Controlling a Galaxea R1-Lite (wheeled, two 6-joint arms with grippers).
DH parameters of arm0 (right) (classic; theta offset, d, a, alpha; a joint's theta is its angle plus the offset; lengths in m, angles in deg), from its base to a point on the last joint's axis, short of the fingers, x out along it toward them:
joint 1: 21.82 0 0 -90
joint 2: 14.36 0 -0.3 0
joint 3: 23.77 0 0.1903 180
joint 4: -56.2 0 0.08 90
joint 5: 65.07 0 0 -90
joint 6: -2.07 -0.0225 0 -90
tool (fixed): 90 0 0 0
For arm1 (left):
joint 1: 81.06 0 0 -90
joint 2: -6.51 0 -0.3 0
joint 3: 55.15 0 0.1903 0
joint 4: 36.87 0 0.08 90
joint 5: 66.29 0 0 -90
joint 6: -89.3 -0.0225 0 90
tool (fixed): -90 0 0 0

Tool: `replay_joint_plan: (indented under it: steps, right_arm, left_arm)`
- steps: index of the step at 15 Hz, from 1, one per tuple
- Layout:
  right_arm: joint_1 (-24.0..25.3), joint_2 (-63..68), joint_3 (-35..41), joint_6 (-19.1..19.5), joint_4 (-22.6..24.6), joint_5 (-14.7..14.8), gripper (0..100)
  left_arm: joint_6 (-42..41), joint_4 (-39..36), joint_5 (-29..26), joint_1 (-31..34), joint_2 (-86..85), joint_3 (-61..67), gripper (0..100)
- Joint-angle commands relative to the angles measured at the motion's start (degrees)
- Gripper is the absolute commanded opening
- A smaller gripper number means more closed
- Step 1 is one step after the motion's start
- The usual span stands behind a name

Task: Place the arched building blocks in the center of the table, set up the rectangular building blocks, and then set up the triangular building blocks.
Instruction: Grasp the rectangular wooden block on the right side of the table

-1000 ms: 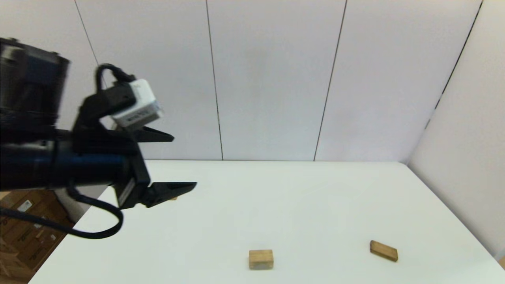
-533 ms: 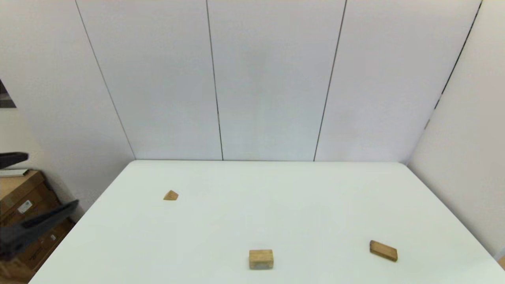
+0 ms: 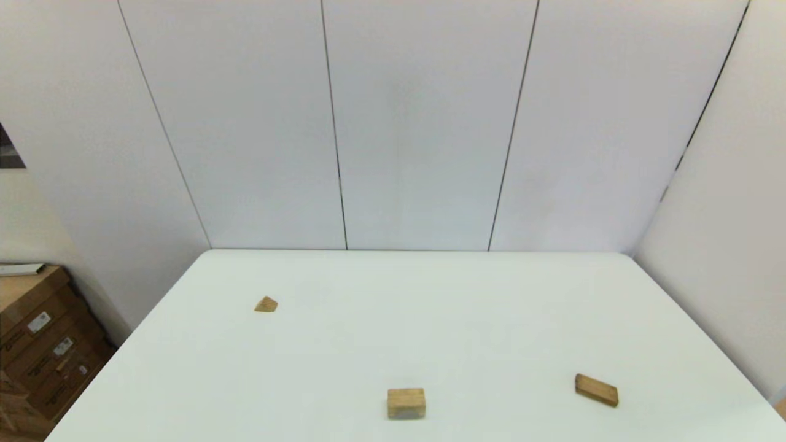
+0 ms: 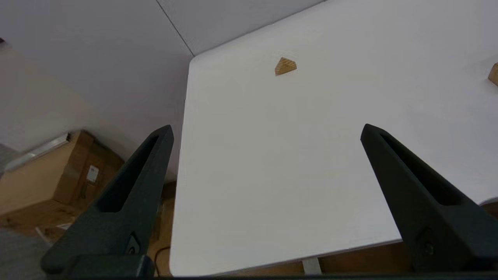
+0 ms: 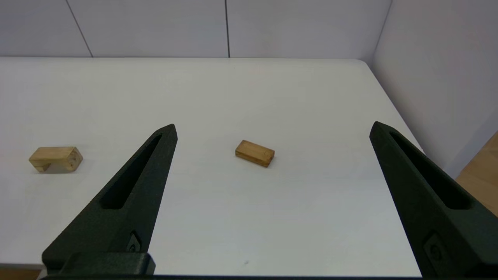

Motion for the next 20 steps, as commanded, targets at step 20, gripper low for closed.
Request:
replay_joint_plan:
  steps: [20]
  right_arm:
    - [0.07, 13.61, -11.06, -0.61, -6.85, 4.03, 100]
  left_arm:
    - [16.9, -7.85, 1.84, -0.53, -14.41, 12.74, 100]
